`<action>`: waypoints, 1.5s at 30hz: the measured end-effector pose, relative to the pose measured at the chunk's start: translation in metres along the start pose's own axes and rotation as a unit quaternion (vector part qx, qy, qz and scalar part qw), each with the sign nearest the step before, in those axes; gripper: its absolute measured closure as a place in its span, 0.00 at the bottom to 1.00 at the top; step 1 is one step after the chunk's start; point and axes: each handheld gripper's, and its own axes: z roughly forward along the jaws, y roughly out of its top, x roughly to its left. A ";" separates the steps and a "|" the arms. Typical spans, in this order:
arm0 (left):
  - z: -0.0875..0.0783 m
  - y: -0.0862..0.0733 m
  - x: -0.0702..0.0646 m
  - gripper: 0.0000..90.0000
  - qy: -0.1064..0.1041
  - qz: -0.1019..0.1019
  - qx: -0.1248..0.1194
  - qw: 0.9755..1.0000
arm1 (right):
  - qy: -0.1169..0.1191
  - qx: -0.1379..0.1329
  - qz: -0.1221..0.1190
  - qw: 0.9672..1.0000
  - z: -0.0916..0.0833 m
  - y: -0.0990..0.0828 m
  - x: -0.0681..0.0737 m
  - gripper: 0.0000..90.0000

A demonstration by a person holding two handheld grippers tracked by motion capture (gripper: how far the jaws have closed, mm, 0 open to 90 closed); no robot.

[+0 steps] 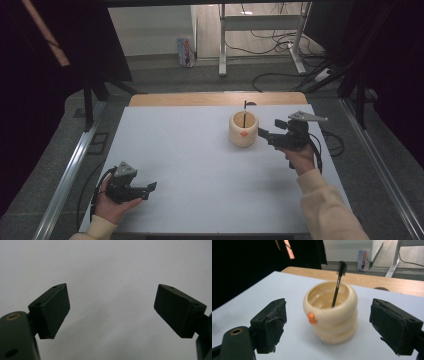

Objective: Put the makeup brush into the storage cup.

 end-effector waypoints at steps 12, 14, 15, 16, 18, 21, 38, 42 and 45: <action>0.000 -0.001 0.000 0.17 0.000 0.000 0.001 1.000 | -0.021 0.034 -0.028 0.999 -0.036 -0.038 -0.001 0.15; 0.000 -0.001 0.000 0.16 0.000 0.000 0.001 1.000 | -0.023 0.043 -0.028 0.998 -0.042 -0.043 -0.001 0.14; 0.000 -0.001 0.000 0.16 0.000 0.000 0.001 1.000 | -0.024 0.045 -0.028 0.998 -0.044 -0.046 -0.001 0.14; 0.000 -0.001 0.000 0.16 0.000 0.000 0.000 1.000 | -0.023 0.048 -0.030 0.998 -0.047 -0.048 -0.001 0.14; -0.001 0.000 0.000 0.16 -0.001 0.000 0.001 1.000 | -0.024 0.052 -0.035 0.998 -0.052 -0.053 0.000 0.14; -0.001 0.000 -0.001 0.16 -0.002 0.001 0.001 1.000 | -0.026 0.063 -0.040 0.997 -0.057 -0.060 0.001 0.14; -0.001 0.000 -0.001 0.16 -0.003 0.005 0.002 1.000 | -0.055 0.096 -0.038 0.993 -0.093 -0.095 -0.011 0.14; 0.000 0.000 -0.001 0.16 -0.003 0.005 0.003 1.000 | -0.057 0.095 -0.040 0.993 -0.097 -0.097 -0.012 0.14; 0.000 0.000 -0.002 0.16 -0.003 0.006 0.003 1.000 | -0.056 0.098 -0.044 0.993 -0.095 -0.097 -0.011 0.14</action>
